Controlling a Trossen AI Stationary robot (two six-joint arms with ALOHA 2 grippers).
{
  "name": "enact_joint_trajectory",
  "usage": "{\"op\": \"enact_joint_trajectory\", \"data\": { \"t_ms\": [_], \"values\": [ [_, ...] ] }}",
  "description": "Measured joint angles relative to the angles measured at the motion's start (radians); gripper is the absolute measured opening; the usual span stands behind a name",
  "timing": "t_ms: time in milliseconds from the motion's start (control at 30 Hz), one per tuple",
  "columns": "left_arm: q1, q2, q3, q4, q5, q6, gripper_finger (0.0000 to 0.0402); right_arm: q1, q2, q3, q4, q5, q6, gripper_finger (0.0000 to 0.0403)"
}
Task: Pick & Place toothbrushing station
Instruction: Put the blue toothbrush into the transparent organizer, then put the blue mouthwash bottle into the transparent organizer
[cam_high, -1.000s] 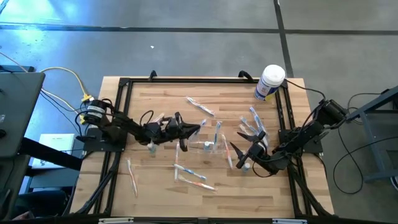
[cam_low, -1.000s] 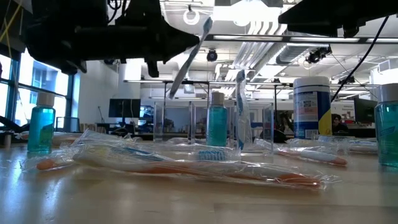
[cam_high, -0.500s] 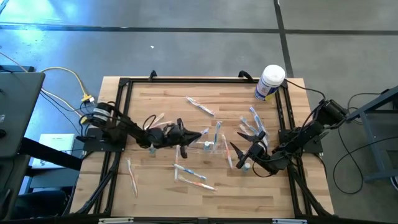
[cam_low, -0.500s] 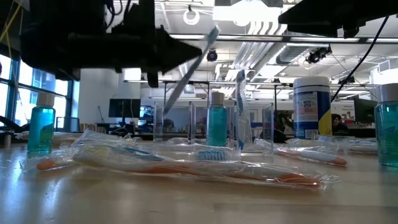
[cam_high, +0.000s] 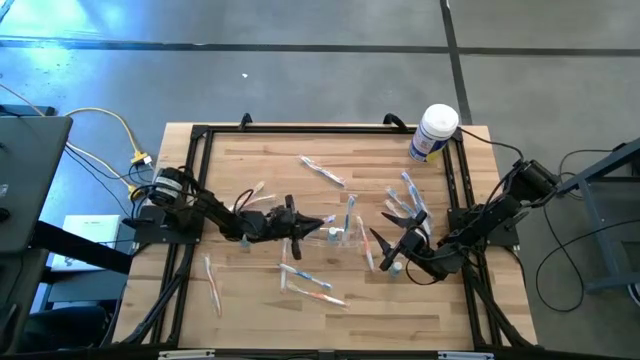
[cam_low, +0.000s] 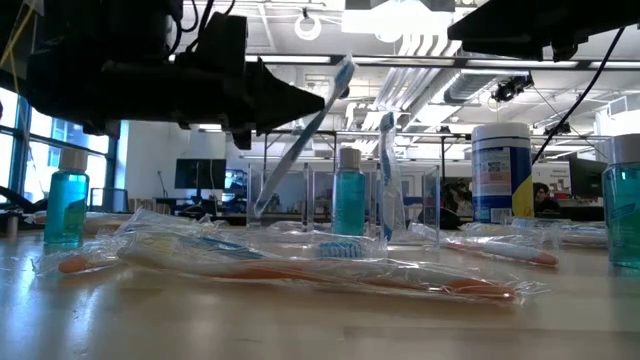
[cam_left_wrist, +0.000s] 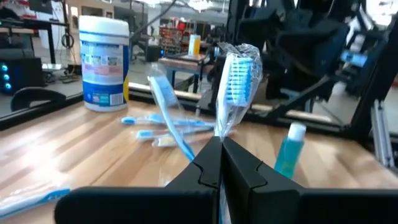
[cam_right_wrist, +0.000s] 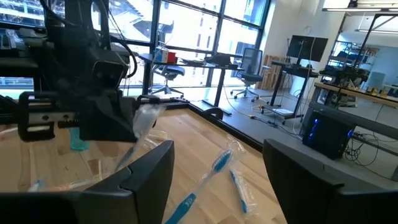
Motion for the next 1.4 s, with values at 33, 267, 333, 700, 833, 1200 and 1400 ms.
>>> {"op": "enact_joint_trajectory", "data": {
  "t_ms": [33, 267, 333, 700, 833, 1200, 1400],
  "values": [
    [-0.004, 0.000, 0.000, -0.006, -0.002, 0.011, 0.0003, 0.000, 0.000, 0.000, 0.000, 0.000, 0.000, 0.0239],
    [-0.044, 0.000, 0.000, -0.010, -0.117, 0.132, 0.0036, 0.000, 0.000, 0.000, 0.000, 0.000, 0.000, 0.0239],
    [-0.060, 0.000, 0.000, -0.008, -0.155, 0.154, 0.0056, 0.000, 0.000, 0.000, -0.001, 0.000, 0.000, 0.0239],
    [-0.124, 0.000, 0.000, 0.082, -0.347, 0.240, 0.0138, 0.000, 0.000, 0.000, -0.006, 0.000, 0.000, 0.0239],
    [-0.164, -0.028, 0.000, 0.134, -0.481, 0.265, 0.0140, 0.000, 0.000, 0.000, -0.007, 0.000, 0.000, 0.0239],
    [-0.245, -0.481, 0.039, -0.620, -0.327, 0.050, 0.0140, 0.000, 0.000, 0.000, -0.007, 0.000, 0.000, 0.0239],
    [-0.239, -0.634, 0.176, -1.372, -0.184, -0.242, 0.0140, 0.000, 0.000, 0.000, -0.007, 0.000, 0.000, 0.0239]
  ]
}}
